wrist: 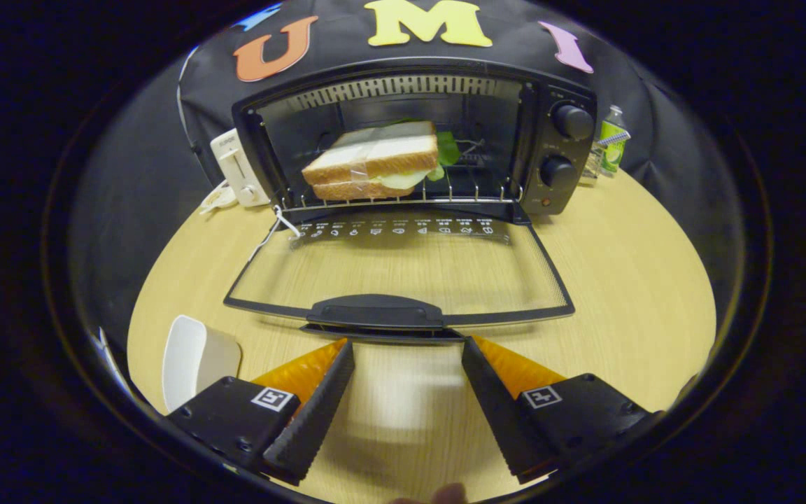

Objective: Open the toaster oven, put the food inside, and close the toaster oven door.

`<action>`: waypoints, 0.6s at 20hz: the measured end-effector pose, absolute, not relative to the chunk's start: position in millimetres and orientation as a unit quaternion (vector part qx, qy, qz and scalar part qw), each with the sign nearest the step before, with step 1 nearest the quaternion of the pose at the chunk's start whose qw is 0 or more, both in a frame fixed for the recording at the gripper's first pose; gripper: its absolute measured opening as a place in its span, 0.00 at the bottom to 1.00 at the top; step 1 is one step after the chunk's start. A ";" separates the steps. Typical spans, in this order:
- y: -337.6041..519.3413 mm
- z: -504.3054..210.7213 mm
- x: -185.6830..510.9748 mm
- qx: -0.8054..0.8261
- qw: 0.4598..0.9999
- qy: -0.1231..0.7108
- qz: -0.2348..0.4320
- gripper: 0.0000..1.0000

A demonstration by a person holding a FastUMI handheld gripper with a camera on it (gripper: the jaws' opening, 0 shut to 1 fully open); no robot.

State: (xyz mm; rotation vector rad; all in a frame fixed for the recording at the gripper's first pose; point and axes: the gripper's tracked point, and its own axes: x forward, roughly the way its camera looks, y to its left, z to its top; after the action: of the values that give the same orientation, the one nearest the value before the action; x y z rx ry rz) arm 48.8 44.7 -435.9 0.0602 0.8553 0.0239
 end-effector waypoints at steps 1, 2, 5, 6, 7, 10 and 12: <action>45.1 -434.0 48.8 0.026 0.910 0.415 0.013 1.00; 44.8 -431.9 48.4 0.023 0.910 0.414 0.016 1.00; 44.9 -414.6 47.1 0.013 0.914 0.404 0.029 1.00; 45.6 -404.7 45.7 0.010 0.918 0.396 0.033 1.00; 45.1 -393.4 46.3 0.009 0.921 0.388 0.036 1.00; 44.6 -354.6 64.0 0.009 0.933 0.356 0.043 1.00; 42.7 -330.9 83.6 0.006 0.943 0.331 0.043 1.00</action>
State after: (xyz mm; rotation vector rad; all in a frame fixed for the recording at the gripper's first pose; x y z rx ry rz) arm 83.6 42.7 -330.9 0.0122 0.6749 0.0868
